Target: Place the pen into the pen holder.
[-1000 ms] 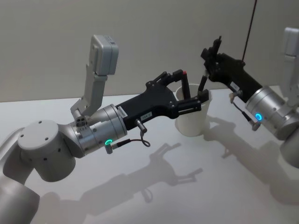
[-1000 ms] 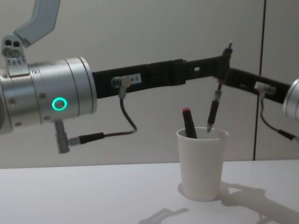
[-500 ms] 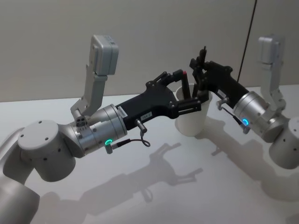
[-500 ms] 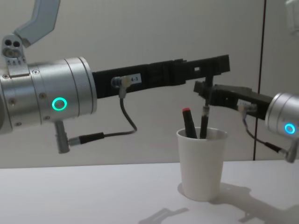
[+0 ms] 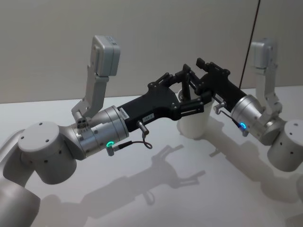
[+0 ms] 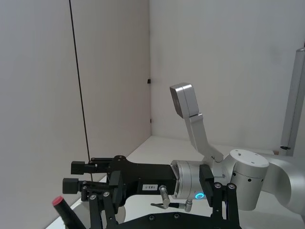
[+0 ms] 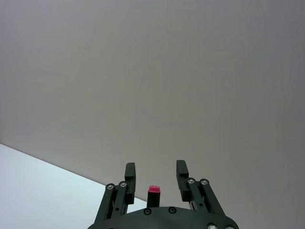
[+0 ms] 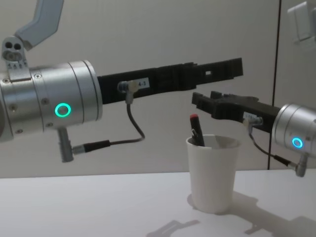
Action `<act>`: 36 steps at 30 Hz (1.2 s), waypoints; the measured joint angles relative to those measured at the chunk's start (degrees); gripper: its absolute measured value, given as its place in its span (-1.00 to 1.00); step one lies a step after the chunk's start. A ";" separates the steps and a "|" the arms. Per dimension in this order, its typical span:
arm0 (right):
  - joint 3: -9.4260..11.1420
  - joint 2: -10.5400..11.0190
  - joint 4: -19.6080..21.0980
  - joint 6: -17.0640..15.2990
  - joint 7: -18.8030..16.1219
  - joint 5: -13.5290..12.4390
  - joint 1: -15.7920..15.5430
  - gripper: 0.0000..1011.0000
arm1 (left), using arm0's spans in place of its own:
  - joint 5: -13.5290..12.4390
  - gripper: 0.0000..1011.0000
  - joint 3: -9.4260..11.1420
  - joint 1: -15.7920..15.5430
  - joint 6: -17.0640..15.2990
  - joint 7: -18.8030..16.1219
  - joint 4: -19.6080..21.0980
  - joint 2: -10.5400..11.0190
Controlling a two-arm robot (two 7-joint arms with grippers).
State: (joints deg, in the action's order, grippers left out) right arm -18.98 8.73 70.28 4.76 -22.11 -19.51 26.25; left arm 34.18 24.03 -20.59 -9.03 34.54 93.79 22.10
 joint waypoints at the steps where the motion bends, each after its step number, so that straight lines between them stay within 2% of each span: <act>1: -0.03 -0.03 -0.08 0.04 0.00 0.10 0.03 -0.01 | 0.00 0.98 0.00 0.00 0.00 0.00 0.00 0.00; 7: -0.17 -0.17 -0.46 0.36 0.03 0.64 0.19 0.39 | 0.00 0.98 0.00 0.00 0.00 0.00 0.00 0.00; 8: -0.19 -0.18 -0.49 0.39 0.03 0.68 0.20 0.39 | 0.00 0.98 0.00 0.00 0.00 0.00 0.00 0.00; 10: -0.23 -0.21 -0.59 0.43 0.03 0.84 0.23 0.58 | 0.00 0.98 0.00 0.00 0.00 0.00 0.00 0.00; 11: -0.24 -0.21 -0.59 0.44 0.03 0.84 0.23 0.58 | 0.00 0.98 0.00 0.00 0.00 0.00 0.00 0.00; 15: -0.21 -0.14 -0.29 0.44 0.16 0.72 0.14 0.86 | 0.00 0.98 0.00 0.00 0.00 0.00 0.00 0.00; 18: -0.09 0.11 0.57 0.41 0.51 0.22 -0.31 0.98 | 0.00 0.98 0.00 0.00 0.00 0.00 0.00 0.00; 23: 0.19 0.56 2.12 0.33 1.14 -0.48 -1.01 0.98 | 0.00 0.98 0.00 0.00 0.00 0.00 0.00 0.00; 30: 1.03 2.07 6.45 -0.09 3.04 -2.08 -3.26 0.98 | 0.00 0.98 0.00 0.00 0.00 0.00 0.00 0.00; 36: 1.08 2.16 6.75 -0.15 3.22 -2.12 -3.52 0.98 | -0.13 0.98 0.00 0.05 0.03 -0.21 0.00 0.00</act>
State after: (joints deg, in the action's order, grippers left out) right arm -17.90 10.89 77.02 4.62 -18.90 -21.63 22.74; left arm 34.05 24.03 -20.54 -8.99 34.34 93.79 22.10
